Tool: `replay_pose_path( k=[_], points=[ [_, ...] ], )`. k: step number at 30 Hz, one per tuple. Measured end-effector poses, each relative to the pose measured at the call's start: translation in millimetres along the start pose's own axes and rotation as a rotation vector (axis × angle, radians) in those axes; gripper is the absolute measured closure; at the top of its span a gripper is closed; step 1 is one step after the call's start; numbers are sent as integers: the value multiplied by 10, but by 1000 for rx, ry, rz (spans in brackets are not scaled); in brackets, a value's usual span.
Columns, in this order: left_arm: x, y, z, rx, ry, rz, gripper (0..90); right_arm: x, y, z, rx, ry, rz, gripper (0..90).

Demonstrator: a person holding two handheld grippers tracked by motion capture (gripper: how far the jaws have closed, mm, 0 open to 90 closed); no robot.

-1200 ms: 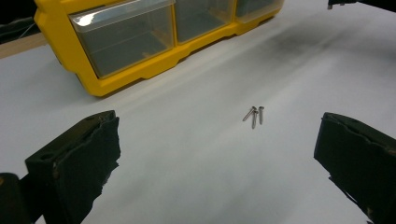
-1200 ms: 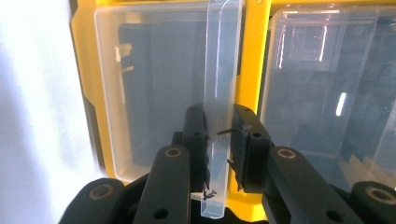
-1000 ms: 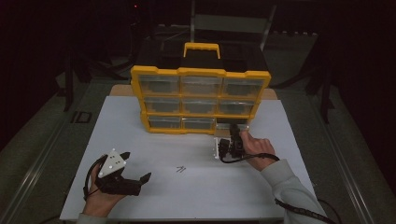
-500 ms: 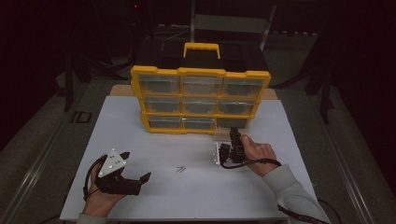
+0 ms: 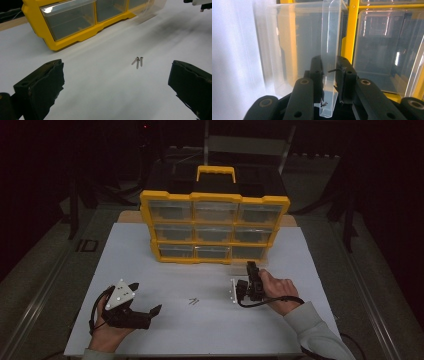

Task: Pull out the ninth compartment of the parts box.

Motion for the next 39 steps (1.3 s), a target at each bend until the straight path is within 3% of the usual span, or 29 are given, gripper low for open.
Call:
replay_pose_path(
  k=[18, 20, 21, 31, 34, 39],
  points=[
    [7, 4, -10, 1, -3, 2, 10, 9, -20, 69, -20, 15, -16, 754],
    [8, 5, -12, 1, -3, 2, 10, 6, -15, 63, -32, 22, -35, 702],
    [9, 6, -12, 2, -4, 2, 10, 9, -25, 59, -72, 19, -64, 605],
    [16, 7, -12, 2, -8, 0, 10, 0, -4, 57, -128, 23, -144, 356],
    [13, 4, -9, 1, -6, 1, 10, -5, 11, 60, -138, 22, -151, 349],
    [22, 2, -15, 1, -10, 2, 10, -31, 53, 74, -187, 34, -222, 366]
  ],
)
Point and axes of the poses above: each handheld gripper's, and its own axes: z roughly backward along the jaws, x roughly out of its underside, y roughly to its right, the point moved 10 cm from there along -z, roughly forward along the jaws, and after that the axes turned 9 degrees about -z, right-handed, at the moved point
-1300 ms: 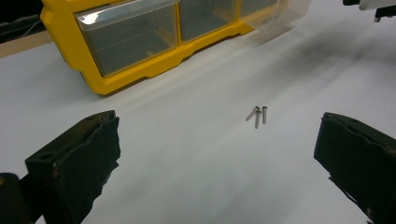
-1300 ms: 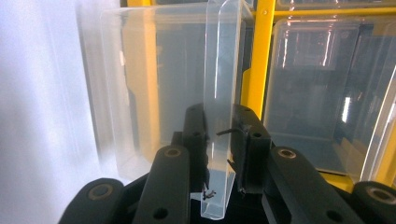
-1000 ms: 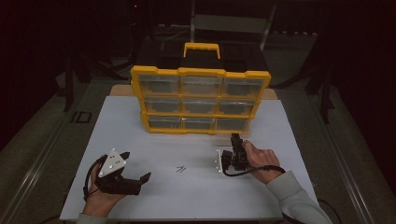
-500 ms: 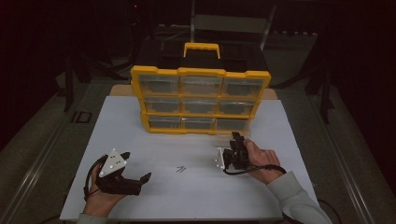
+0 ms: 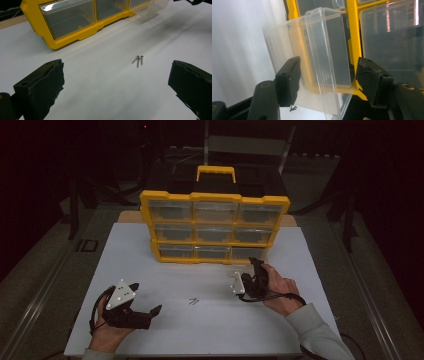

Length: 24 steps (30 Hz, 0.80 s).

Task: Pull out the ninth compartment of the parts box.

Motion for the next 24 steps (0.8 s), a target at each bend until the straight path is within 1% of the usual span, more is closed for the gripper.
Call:
replay_pose_path(
  k=[1, 2, 3, 4, 6, 7, 8, 9, 10, 11, 12, 13, 14, 17, 20, 21, 22, 23, 24],
  points=[
    [1, 0, -2, 1, 0, 1, 10, -7, 9, 3, -9, 2, -18, 362],
    [-2, -1, -3, 0, 0, 0, 10, -23, 35, 11, -14, 7, -43, 325],
    [-2, -1, -3, 0, 0, 0, 10, -23, 35, 11, -14, 7, -43, 325],
    [-1, -2, -4, 1, 1, 1, 10, -35, 44, 15, -22, 13, -59, 306],
    [2, -3, -8, 1, 1, 3, 10, -52, 69, 21, -28, 19, -91, 256],
    [4, -3, -11, 1, 0, 3, 10, -59, 74, 22, -41, 21, -108, 234],
    [5, -1, -12, 2, 0, 4, 10, -71, 109, 25, -36, 28, -136, 201],
    [5, 0, -12, 2, -1, 2, 10, -71, 109, 25, -36, 28, -136, 201],
    [3, 1, -13, 2, -1, 1, 10, -78, 111, 29, -45, 31, -162, 191],
    [3, 1, -13, 2, -1, 0, 10, -85, 128, 36, -44, 36, -190, 177],
    [3, 1, -13, 2, 0, 1, 10, -94, 141, 43, -60, 44, -224, 166],
    [4, 0, -12, 2, 0, 1, 10, -94, 141, 43, -60, 44, -224, 166],
    [5, -1, -13, 2, 0, 3, 10, -97, 155, 44, -63, 47, -240, 162],
    [9, -7, -13, 2, -1, 6, 10, -114, 174, 44, -98, 61, -299, 159],
    [12, -8, -12, 2, -2, 5, 10, -139, 180, 42, -139, 75, -370, 159],
    [10, -7, -12, 1, -1, 5, 10, -152, 180, 43, -155, 82, -390, 159],
    [4, -5, -11, 1, 2, 6, 10, -176, 182, 50, -187, 95, -431, 159],
    [4, -5, -11, 1, 2, 6, 10, -176, 182, 50, -187, 95, -431, 159],
    [3, -6, -9, 1, 2, 4, 10, -190, 183, 54, -209, 102, -462, 159]
  ],
)
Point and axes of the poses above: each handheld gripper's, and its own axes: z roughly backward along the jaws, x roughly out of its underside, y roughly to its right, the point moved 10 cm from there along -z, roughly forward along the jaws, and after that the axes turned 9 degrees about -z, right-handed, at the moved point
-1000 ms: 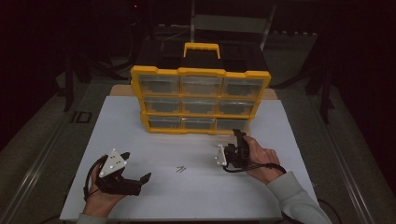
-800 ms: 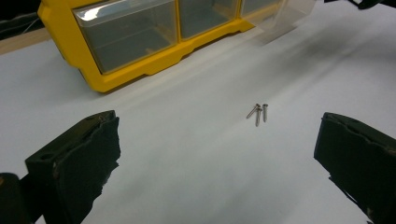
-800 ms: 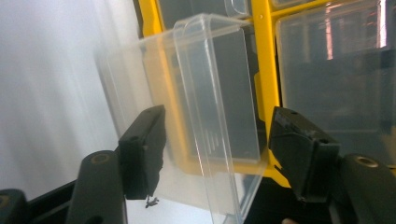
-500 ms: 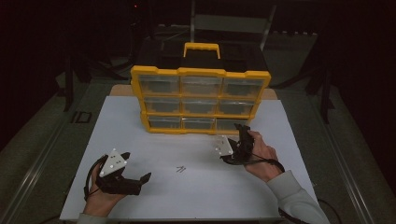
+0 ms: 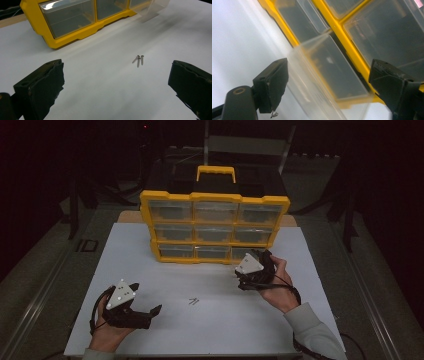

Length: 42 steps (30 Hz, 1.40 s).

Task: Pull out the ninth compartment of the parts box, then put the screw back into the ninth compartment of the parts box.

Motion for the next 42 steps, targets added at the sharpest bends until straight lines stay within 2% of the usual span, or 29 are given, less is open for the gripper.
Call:
replay_pose_path(
  k=[1, 2, 3, 5, 6, 7, 13, 14, 16, 18, 19, 23, 25, 26, 28, 42],
  points=[
    [-1, 0, 1, 0, 1, 1, 10, -17, -7, 3, -24, 8, -33, 159],
    [1, -2, 2, -1, 0, 0, 10, -52, -13, 8, -66, 23, -96, 159],
    [0, -5, 3, -1, 1, 2, 10, -52, -13, 8, -66, 23, -96, 159],
    [-5, -12, 6, -3, 3, 4, 10, -93, -9, 13, -106, 38, -158, 160],
    [-5, -14, 7, -3, 4, 5, 10, -122, -12, 17, -145, 50, -209, 164],
    [-4, -15, 7, -3, 4, 6, 10, -122, -12, 17, -145, 50, -209, 164],
    [-5, -11, 13, -4, 4, 5, 10, -206, -24, 42, -262, 94, -345, 189],
    [-4, -14, 13, -5, 5, 6, 10, -227, -29, 52, -300, 100, -382, 188],
    [-4, -15, 12, -5, 6, 8, 10, -237, -30, 55, -314, 102, -400, 189],
    [-3, -14, 11, -5, 6, 7, 10, -268, -47, 62, -373, 103, -443, 189],
    [-3, -14, 10, -5, 5, 7, 10, -268, -47, 62, -373, 103, -443, 189],
    [3, -14, 5, -4, 5, 8, 10, -310, -100, 65, -469, 88, -499, 188],
    [1, -15, 6, -4, 5, 7, 10, -331, -119, 66, -493, 86, -510, 188],
    [-1, -14, 7, -4, 5, 6, 10, -360, -144, 73, -528, 84, -526, 188],
    [-1, -12, 7, -4, 4, 5, 10, -375, -159, 73, -541, 79, -524, 188],
    [-1, -18, 13, -5, 5, 6, 10, -451, -312, 41, -579, 42, -441, 214]
  ],
)
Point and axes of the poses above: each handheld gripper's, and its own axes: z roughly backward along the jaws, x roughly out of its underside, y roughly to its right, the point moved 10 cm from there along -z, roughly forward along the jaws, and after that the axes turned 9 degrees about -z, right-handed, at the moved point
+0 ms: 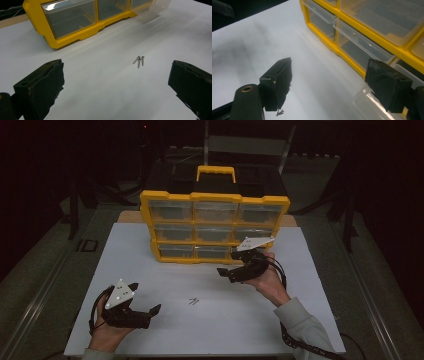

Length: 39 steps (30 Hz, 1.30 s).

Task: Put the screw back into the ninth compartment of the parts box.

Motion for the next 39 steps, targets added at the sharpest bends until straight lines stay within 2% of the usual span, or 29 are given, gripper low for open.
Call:
replay_pose_path(
  k=[9, 19, 27, 32, 39],
  points=[
    [-1, 0, 3, 0, -1, 0, 10, -35, -81, -82, -16, -34, 31, 217],
    [-8, 6, 5, 3, 3, 1, 10, -67, -165, -192, -40, -82, 89, 227],
    [-12, 4, 12, 6, 6, 0, 10, -83, -243, -318, -64, -124, 128, 238],
    [-13, 9, 13, 10, 5, -2, 9, -62, -320, -434, -80, -168, 158, 240],
    [-14, 10, 17, 12, 4, -2, 9, -66, -402, -538, -89, -195, 180, 240]
  ],
)
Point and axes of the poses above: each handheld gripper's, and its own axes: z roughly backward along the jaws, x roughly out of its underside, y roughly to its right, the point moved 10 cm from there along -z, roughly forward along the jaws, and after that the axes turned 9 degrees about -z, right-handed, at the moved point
